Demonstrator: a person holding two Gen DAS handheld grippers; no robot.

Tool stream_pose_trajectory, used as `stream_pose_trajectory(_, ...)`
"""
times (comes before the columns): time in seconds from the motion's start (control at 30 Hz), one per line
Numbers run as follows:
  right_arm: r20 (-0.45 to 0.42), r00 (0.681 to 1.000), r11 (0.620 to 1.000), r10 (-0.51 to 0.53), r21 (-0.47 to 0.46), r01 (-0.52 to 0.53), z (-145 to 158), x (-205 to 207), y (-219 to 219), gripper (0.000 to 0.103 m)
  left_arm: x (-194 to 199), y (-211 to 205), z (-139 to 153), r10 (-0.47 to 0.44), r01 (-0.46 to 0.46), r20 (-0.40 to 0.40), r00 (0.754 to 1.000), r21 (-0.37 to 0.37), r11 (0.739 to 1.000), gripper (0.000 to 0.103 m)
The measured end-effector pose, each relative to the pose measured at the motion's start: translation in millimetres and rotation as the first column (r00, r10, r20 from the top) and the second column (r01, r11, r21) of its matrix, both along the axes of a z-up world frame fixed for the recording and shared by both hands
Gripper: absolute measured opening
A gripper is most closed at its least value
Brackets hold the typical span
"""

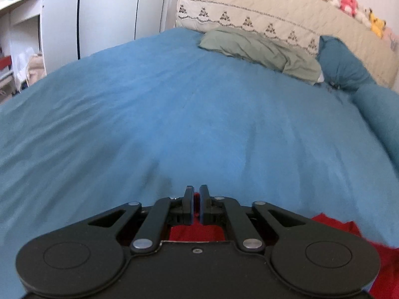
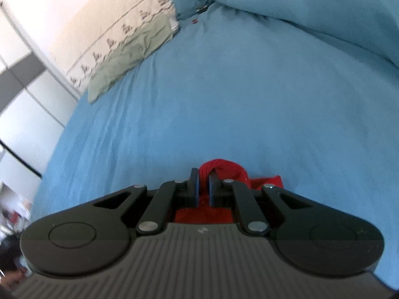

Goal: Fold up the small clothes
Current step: 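Lift the hem with both tools and carry it over toward the collar, then lay the hem down on the sweater and open both tools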

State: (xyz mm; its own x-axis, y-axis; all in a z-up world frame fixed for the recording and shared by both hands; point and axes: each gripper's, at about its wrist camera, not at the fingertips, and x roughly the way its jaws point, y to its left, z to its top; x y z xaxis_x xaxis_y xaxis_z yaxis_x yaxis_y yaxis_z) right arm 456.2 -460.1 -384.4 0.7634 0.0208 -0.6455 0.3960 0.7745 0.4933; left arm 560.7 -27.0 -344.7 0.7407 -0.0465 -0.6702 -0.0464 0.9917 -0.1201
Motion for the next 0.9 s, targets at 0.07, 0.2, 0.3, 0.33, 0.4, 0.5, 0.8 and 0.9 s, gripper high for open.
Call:
stream_pose_trajectory(0.07, -0.003, 1.000, 0.999, 0.004, -0.043, -0.004, 5.1, 0.7, 3.2, 0.047, -6.9, 2.7, 11.7, 0.014, -0.015, 0.021, 1.000, 0.022, 1.000, 0.058)
stream_pose_trajectory(0.2, 0.054, 0.997, 0.990, 0.046, -0.136, -0.039, 30.3, -14.5, 14.9, 0.089, -35.3, -1.4, 34.2, -0.014, 0.003, 0.103, 0.995, 0.110, 0.994, 0.088)
stream_pose_trajectory(0.3, 0.053, 0.988, 0.970, 0.147, -0.205, -0.133, 46.0, -26.4, 37.3, 0.089, -64.2, -15.7, 35.4, -0.151, 0.144, 0.050, 0.987, 0.120, 0.982, 0.090)
stream_pose_trajectory(0.33, 0.048, 0.981, 0.960, 0.186, -0.222, -0.172, 47.9, -30.7, 47.6, 0.091, -72.5, -22.7, 30.6, -0.200, 0.195, 0.026, 0.979, 0.128, 0.972, 0.090)
stream_pose_trajectory(0.4, 0.021, 0.970, 0.943, 0.243, -0.241, -0.231, 45.2, -32.2, 64.2, 0.094, -84.2, -33.9, 14.0, -0.269, 0.270, -0.031, 0.963, 0.132, 0.954, 0.090)
stream_pose_trajectory(0.5, -0.039, 0.961, 0.932, 0.275, -0.236, -0.276, 22.1, -33.5, 80.5, 0.095, -92.1, -40.4, -21.2, -0.306, 0.319, -0.119, 0.944, 0.102, 0.942, 0.090)
stream_pose_trajectory(0.8, -0.092, 0.974, 0.952, 0.207, -0.211, -0.223, -28.7, -41.8, 73.1, 0.094, -87.4, -23.8, -63.4, -0.281, 0.301, -0.184, 0.942, 0.089, 0.949, 0.097)
stream_pose_trajectory(0.9, -0.103, 0.969, 0.942, 0.225, -0.230, -0.243, -18.6, -41.7, 75.6, 0.095, -86.7, -25.8, -42.4, -0.257, 0.280, -0.177, 0.950, 0.121, 0.952, 0.097)
